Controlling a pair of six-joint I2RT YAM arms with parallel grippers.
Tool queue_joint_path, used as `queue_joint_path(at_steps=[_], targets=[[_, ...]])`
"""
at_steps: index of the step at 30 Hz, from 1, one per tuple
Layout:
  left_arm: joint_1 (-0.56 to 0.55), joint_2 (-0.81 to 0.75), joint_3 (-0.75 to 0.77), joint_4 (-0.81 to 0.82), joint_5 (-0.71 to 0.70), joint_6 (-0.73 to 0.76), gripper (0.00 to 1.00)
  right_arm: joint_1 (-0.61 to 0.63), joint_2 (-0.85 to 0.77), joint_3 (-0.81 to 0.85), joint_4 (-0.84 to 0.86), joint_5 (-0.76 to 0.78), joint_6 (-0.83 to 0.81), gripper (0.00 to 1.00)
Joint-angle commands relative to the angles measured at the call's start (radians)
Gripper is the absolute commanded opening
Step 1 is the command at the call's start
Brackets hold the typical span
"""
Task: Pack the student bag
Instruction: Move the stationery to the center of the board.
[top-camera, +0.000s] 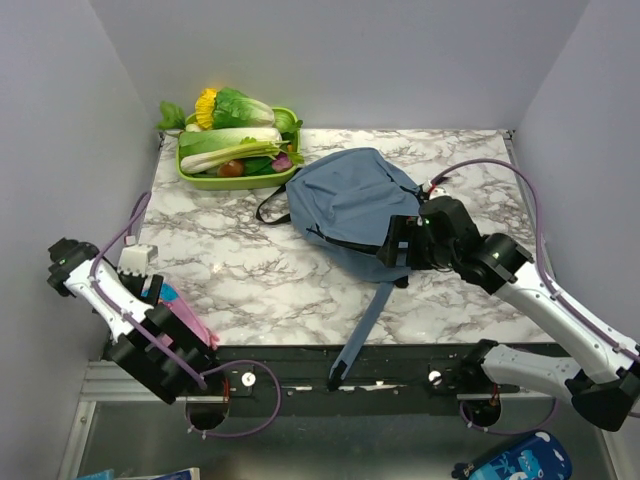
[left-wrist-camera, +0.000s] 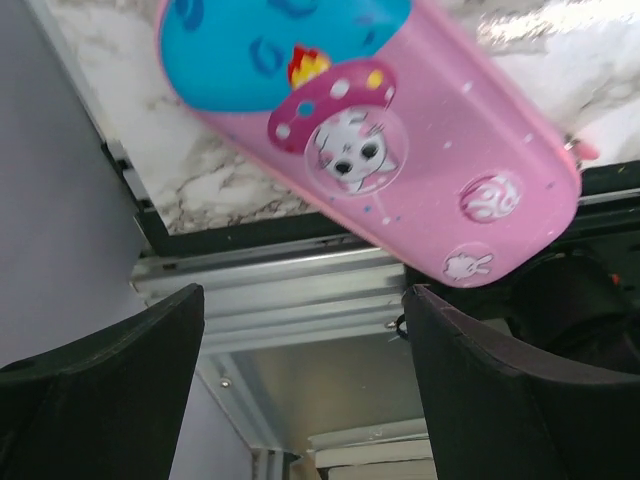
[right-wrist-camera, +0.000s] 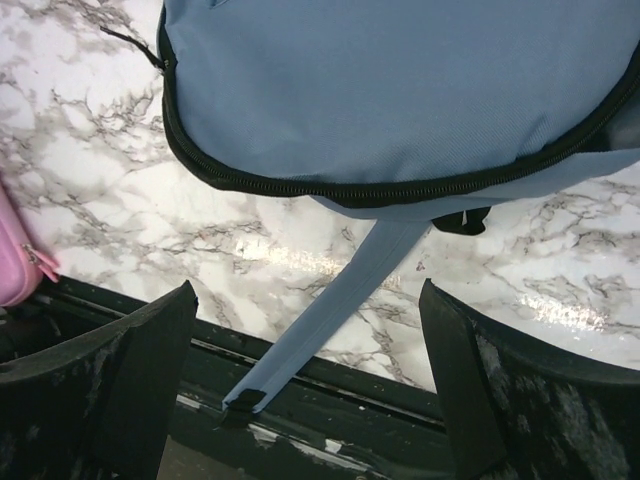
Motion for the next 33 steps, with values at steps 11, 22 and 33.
queue_joint_path(at_steps=[11,22,33], targets=[[0.199,0.103,-0.251,0.186,-0.156,0.194,0.87,0.008,0.044,0.01,0.077,-0.019,-0.043,1.0],[-0.04,0.24,-0.149,0.359,-0.149,0.026,0.84,0.009,0.04,-0.042,0.137,0.0,0.007,1.0],[-0.429,0.355,-0.048,0.377,-0.079,-0.163,0.82,0.069,0.107,-0.094,0.179,0.115,0.061,1.0]])
